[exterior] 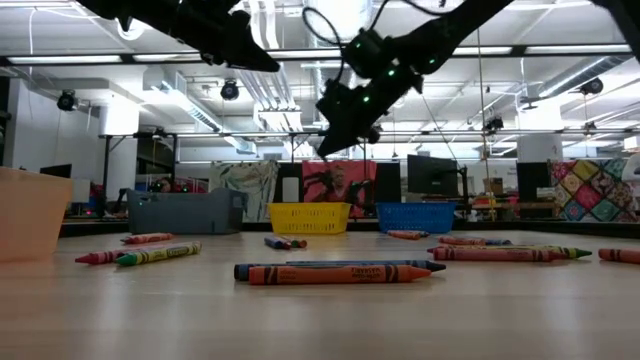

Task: Sort crayons
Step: Put the green crayon into the yellow bin, then put the blue crayon into the black bin

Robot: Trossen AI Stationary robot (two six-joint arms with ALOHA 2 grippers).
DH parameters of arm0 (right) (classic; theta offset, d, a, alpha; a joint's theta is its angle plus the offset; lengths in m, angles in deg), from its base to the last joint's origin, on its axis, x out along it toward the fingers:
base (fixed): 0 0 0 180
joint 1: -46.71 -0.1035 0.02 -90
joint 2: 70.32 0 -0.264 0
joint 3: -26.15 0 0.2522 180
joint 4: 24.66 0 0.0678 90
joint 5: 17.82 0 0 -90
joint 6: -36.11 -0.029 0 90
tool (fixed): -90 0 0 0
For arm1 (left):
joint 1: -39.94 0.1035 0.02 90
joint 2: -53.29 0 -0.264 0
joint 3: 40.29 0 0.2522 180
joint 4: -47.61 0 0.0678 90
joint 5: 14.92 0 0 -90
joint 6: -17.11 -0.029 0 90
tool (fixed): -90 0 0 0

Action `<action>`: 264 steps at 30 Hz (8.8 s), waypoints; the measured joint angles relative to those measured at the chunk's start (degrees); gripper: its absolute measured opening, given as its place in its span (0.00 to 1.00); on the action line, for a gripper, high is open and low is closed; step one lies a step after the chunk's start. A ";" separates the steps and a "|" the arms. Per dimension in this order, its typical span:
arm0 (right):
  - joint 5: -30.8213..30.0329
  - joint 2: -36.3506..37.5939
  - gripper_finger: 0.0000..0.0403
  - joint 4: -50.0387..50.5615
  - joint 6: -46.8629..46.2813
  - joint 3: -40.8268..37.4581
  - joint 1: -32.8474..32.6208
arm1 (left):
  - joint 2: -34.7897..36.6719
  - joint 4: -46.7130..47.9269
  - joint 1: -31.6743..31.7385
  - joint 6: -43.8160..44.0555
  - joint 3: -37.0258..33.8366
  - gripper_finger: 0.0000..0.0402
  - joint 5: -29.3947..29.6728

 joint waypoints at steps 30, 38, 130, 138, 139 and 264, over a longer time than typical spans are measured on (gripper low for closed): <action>4.17 -12.07 0.03 16.49 12.77 20.34 2.94 | 10.83 3.62 0.02 4.78 -0.79 0.19 8.68; 6.74 -15.28 0.03 17.90 13.37 25.37 2.98 | 10.14 3.41 0.02 4.78 -0.85 0.19 8.66; 6.54 -29.14 0.22 48.73 13.80 51.46 3.77 | 11.09 5.26 0.02 4.37 -1.09 0.19 8.79; 7.00 -22.38 0.20 58.56 10.90 51.46 2.98 | 9.89 5.32 0.00 4.73 -1.09 0.19 8.72; 7.19 -21.52 0.20 59.72 10.60 51.46 2.85 | 9.47 5.18 0.00 4.74 -1.09 0.19 8.71; -1.88 27.98 0.15 18.75 -40.79 -30.57 -48.16 | -48.89 -10.52 -31.43 25.13 15.98 0.20 -10.52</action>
